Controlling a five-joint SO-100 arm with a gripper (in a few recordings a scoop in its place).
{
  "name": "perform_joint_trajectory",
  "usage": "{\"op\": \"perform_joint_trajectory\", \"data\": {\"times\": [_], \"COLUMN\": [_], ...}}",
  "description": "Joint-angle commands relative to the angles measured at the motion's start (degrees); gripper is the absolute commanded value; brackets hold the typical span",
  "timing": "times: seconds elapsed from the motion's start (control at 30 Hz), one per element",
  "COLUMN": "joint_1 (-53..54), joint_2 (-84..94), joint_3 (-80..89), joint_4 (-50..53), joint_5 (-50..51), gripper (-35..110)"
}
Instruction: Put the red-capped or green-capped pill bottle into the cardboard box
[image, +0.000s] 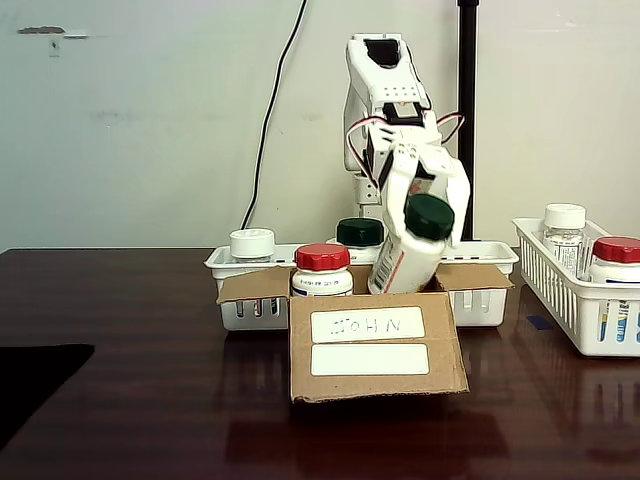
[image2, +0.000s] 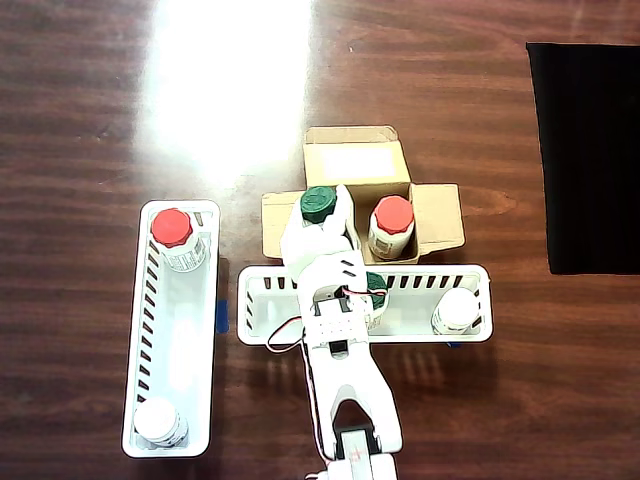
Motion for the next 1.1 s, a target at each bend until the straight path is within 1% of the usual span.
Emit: {"op": "perform_joint_trajectory", "data": {"times": [0.0, 0.17, 0.27, 0.33, 0.5, 0.57, 0.63, 0.7, 0.77, 0.87, 0.97, 1.07], "joint_1": [-0.5, -0.6, -1.1, -1.3, -1.4, -1.1, -0.9, -0.4, 0.2, 1.1, 1.8, 2.5], "joint_2": [-0.1, -4.2, -4.6, -4.5, -3.1, -1.1, 2.2, 6.6, 12.0, 20.4, 28.8, 36.6], "joint_3": [-6.2, -7.6, -7.5, -7.2, -5.7, -4.6, -4.4, -4.6, -4.6, -4.7, -4.6, -4.7], "joint_4": [-4.0, -5.4, -5.5, -5.5, -5.5, -4.7, -0.9, 4.9, 11.0, 21.4, 31.2, 40.3], "joint_5": [1.7, 3.4, 3.6, 3.3, 3.6, 3.5, 2.8, 2.1, 1.8, 1.3, 1.7, 2.0], "gripper": [1, 1, 8, 19, 57, 69, 80, 86, 87, 82, 71, 54]}}
